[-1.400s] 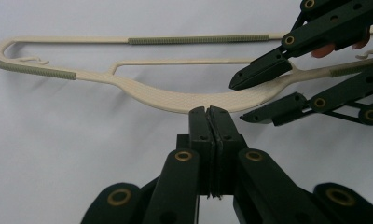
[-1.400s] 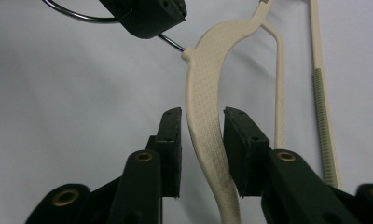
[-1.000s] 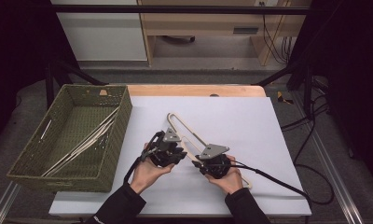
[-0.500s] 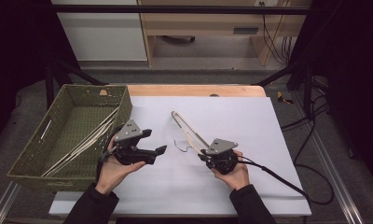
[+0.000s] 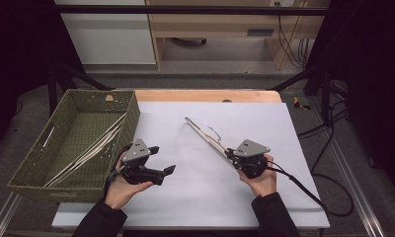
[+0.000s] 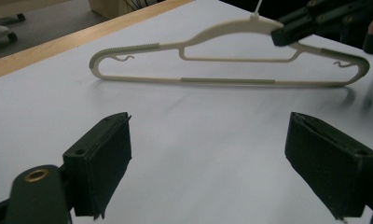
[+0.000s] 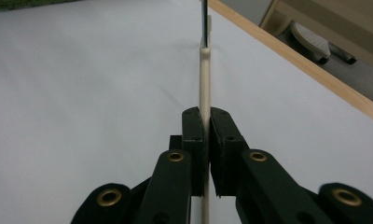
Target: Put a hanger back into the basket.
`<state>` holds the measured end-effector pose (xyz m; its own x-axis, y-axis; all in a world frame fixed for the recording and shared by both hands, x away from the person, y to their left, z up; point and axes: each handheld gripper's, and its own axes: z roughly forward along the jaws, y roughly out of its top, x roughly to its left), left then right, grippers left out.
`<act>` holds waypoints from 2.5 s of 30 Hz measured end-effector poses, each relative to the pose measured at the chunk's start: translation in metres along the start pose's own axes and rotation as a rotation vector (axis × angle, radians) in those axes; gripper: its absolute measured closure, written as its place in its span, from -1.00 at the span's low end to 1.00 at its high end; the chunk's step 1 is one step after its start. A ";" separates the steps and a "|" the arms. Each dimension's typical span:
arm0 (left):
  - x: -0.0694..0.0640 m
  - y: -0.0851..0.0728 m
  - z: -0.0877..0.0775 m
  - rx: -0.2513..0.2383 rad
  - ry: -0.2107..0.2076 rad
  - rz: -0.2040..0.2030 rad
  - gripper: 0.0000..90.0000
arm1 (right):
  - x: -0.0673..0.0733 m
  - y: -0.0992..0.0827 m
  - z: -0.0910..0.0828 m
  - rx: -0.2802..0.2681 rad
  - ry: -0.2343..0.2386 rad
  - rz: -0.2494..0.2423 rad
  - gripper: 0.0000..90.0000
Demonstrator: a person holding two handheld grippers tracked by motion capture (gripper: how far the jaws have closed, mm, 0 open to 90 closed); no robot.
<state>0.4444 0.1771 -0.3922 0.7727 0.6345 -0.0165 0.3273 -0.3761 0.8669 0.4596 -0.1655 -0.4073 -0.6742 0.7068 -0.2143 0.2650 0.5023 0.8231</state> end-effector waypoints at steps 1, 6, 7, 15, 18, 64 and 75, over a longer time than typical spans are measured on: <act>0.001 -0.002 0.002 0.004 0.005 0.000 -0.69 | -0.004 -0.001 -0.001 -0.009 0.002 0.006 0.92; 0.002 -0.004 0.006 0.019 0.005 -0.009 -0.71 | -0.015 -0.005 -0.008 -0.022 0.001 0.042 0.93; 0.002 -0.004 0.006 0.019 0.004 -0.010 -0.70 | -0.017 -0.006 -0.009 -0.029 0.009 0.057 0.93; -0.001 0.004 0.008 0.006 -0.007 0.006 -0.69 | -0.015 0.000 -0.017 -0.096 0.145 0.101 0.93; -0.002 0.010 0.008 0.002 -0.013 0.017 -0.69 | -0.008 0.004 -0.016 -0.108 0.217 0.099 0.93; -0.033 0.023 0.038 0.176 -0.177 0.181 0.77 | 0.021 0.015 -0.003 -0.082 0.359 0.015 0.57; -0.047 0.026 0.032 0.147 -0.189 0.133 0.93 | 0.013 0.015 -0.014 -0.145 0.276 0.042 0.22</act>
<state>0.4343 0.1162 -0.3852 0.8974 0.4411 -0.0119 0.2811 -0.5507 0.7860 0.4452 -0.1559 -0.3900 -0.8319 0.5532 -0.0439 0.2089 0.3854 0.8988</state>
